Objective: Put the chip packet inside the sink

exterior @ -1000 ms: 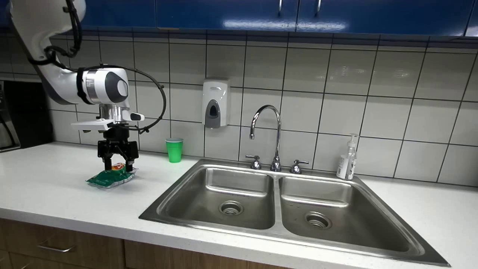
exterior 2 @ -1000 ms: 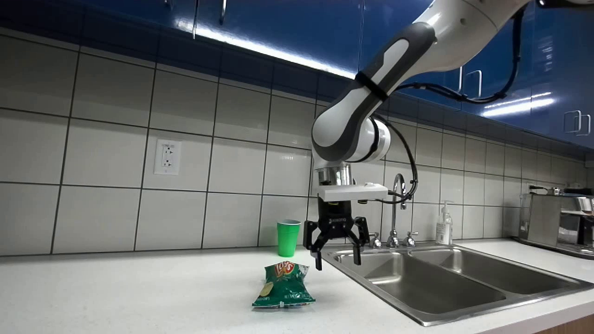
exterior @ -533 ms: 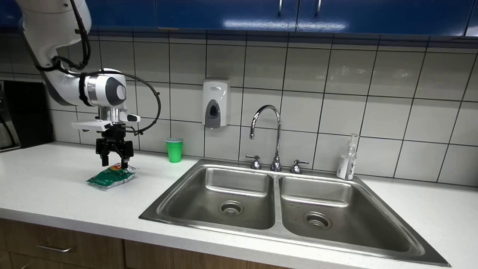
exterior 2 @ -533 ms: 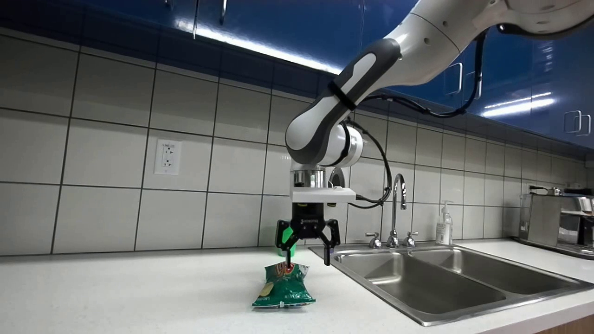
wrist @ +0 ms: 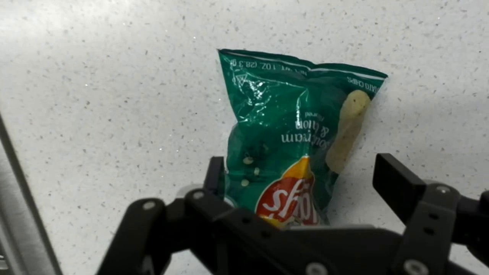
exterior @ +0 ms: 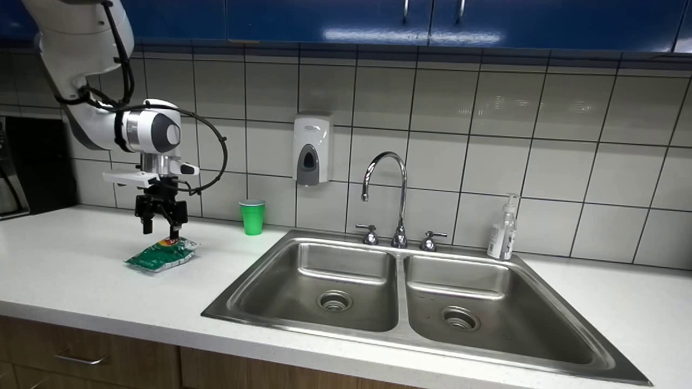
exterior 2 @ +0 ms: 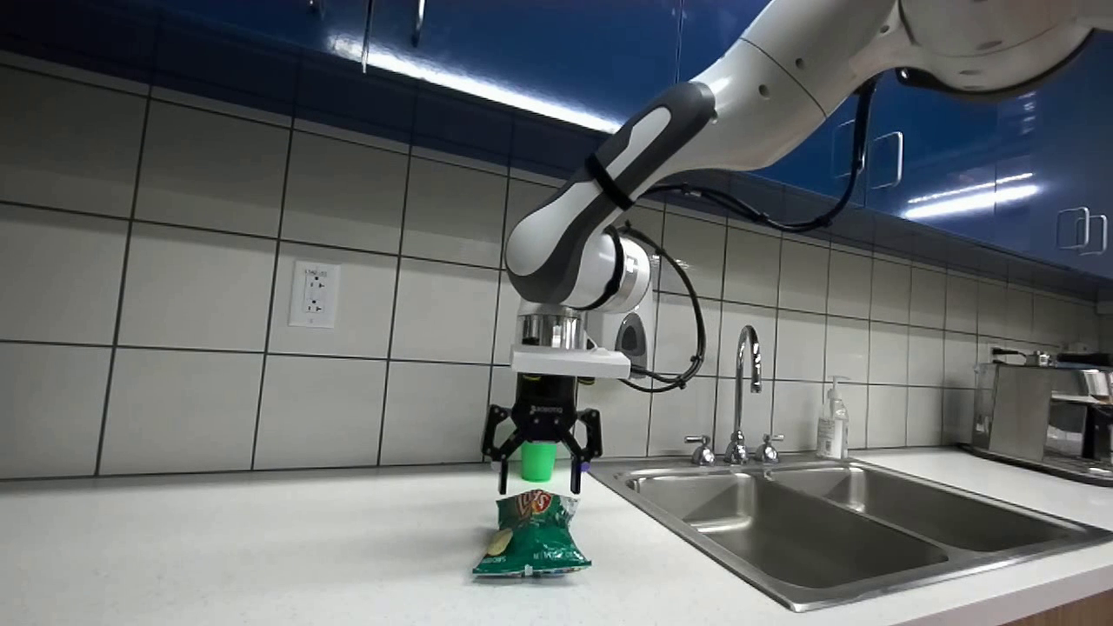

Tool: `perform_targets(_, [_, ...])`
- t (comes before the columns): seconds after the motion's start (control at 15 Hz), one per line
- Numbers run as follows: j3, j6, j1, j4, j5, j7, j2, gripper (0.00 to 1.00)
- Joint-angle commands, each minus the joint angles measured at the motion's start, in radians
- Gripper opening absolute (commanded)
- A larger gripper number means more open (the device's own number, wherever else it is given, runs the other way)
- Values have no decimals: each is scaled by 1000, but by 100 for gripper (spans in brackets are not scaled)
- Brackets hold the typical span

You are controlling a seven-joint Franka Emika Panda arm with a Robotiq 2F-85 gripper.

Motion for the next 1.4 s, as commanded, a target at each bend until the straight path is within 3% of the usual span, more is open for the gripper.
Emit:
perform_targets(0.0, [-3,-42,11,65,34,-11,44,100])
perform_targets(0.27, [-5,-43,14,79,47,-14,62,99])
perform_targets(0.33, [-5,-45,15,82,47,-14,64,74])
perform_targets(0.47, [-6,-49,17,87,45,-13,66,71])
perform_targets(1.07, [-3,-89,17,103,52,-20,63,1])
perform_targets(1.33, [-4,-66,5,84,57,-43,58,0])
